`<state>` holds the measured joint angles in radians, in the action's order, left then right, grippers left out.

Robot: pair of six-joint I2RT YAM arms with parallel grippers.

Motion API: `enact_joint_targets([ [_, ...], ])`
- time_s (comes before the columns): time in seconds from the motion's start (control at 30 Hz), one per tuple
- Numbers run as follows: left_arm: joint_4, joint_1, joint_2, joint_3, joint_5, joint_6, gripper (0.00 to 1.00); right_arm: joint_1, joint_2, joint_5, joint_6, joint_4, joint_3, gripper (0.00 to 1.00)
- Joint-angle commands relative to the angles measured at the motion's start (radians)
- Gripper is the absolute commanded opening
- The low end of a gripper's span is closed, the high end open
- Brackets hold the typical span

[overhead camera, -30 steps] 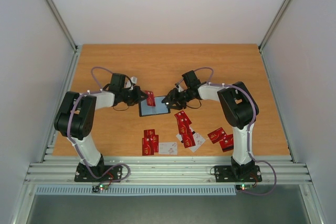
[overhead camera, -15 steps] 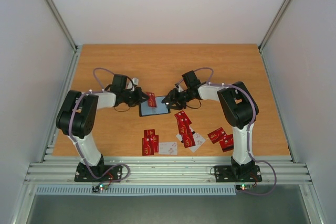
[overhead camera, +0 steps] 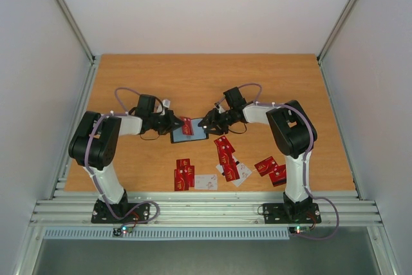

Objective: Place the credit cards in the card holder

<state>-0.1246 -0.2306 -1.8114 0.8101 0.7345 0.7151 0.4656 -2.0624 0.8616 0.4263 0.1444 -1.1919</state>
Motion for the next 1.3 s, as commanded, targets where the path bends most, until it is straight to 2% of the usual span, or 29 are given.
enact_joint_targets([
  [0.0,-0.021,-0.005,-0.011,-0.011,0.015,0.017,0.0,0.002,-0.026,-0.009,0.007,-0.02,0.017,0.45],
  [0.3,-0.02,-0.008,-0.015,-0.022,0.035,0.042,0.0,0.002,-0.019,-0.007,0.015,-0.035,0.028,0.45],
  [0.87,-0.117,-0.041,-0.092,-0.006,0.068,0.089,0.0,0.002,0.011,-0.004,0.029,-0.045,0.041,0.45],
  [1.13,0.026,-0.053,-0.077,0.038,0.08,-0.014,0.0,0.002,0.012,-0.012,0.029,-0.042,0.024,0.45],
  [1.27,0.174,-0.05,-0.063,0.07,0.085,-0.108,0.0,0.002,0.014,-0.015,0.025,-0.035,0.02,0.45],
])
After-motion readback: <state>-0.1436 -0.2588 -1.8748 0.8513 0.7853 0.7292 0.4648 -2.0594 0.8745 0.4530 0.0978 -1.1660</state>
